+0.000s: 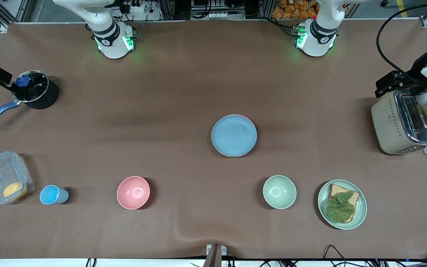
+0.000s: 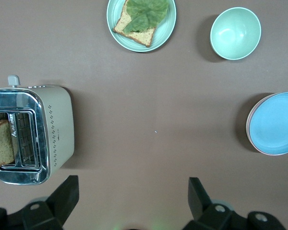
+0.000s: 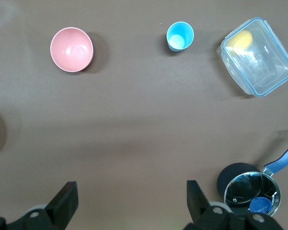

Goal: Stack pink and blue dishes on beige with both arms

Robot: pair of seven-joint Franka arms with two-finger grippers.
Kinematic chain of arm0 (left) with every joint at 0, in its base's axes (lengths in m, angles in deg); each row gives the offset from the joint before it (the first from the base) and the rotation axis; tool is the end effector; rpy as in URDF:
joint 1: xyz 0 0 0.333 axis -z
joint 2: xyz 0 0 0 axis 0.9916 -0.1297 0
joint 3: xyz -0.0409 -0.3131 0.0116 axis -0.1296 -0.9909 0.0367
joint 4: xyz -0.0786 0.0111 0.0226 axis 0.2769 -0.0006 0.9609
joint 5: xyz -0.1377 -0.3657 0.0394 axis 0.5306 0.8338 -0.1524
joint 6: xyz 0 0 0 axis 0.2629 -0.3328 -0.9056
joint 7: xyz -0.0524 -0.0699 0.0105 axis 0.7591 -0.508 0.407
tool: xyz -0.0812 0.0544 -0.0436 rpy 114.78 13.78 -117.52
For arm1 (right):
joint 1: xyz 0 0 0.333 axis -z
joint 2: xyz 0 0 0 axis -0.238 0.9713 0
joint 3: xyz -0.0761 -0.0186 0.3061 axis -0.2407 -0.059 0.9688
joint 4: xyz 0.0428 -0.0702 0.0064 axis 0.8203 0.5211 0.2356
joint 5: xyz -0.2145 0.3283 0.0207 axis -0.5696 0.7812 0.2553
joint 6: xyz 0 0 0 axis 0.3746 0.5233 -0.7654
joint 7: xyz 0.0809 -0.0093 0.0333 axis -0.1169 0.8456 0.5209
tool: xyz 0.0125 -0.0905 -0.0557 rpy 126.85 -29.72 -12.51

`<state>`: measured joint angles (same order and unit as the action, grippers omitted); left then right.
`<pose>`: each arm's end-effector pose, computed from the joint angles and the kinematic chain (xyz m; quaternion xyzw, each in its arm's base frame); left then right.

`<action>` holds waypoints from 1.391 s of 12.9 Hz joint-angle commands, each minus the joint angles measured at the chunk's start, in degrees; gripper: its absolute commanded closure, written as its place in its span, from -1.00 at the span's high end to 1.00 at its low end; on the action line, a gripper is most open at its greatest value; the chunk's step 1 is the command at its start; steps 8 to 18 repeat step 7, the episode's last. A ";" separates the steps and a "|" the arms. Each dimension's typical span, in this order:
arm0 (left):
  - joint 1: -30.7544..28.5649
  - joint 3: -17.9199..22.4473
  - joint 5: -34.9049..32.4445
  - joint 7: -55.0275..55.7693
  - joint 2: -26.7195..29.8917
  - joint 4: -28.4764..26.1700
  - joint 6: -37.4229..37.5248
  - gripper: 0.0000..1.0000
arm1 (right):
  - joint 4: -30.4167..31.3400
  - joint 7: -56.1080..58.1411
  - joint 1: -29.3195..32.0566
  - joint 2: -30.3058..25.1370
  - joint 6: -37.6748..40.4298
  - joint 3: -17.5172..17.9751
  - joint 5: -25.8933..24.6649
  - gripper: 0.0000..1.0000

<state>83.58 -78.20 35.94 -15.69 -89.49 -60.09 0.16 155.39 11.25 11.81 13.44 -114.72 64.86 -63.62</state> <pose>0.5527 -0.0469 0.6355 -0.9996 -0.0159 0.0195 0.0116 0.5372 -0.0426 0.6635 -0.9994 0.0240 0.0002 0.0256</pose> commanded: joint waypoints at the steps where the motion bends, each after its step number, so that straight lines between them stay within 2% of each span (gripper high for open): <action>1: -0.50 -0.34 -0.03 -1.21 0.36 -0.27 -0.34 1.00 | 0.09 0.79 0.73 0.03 0.03 0.96 -0.62 1.00; 6: -1.47 -1.14 -0.65 -1.21 0.80 0.08 -0.34 1.00 | -0.09 0.70 -0.58 0.12 -0.49 1.05 -2.46 1.00; 18: -1.47 -1.22 -0.65 -1.21 0.80 0.08 -0.17 1.00 | -0.18 0.70 -0.68 0.20 -0.58 1.05 -2.56 1.00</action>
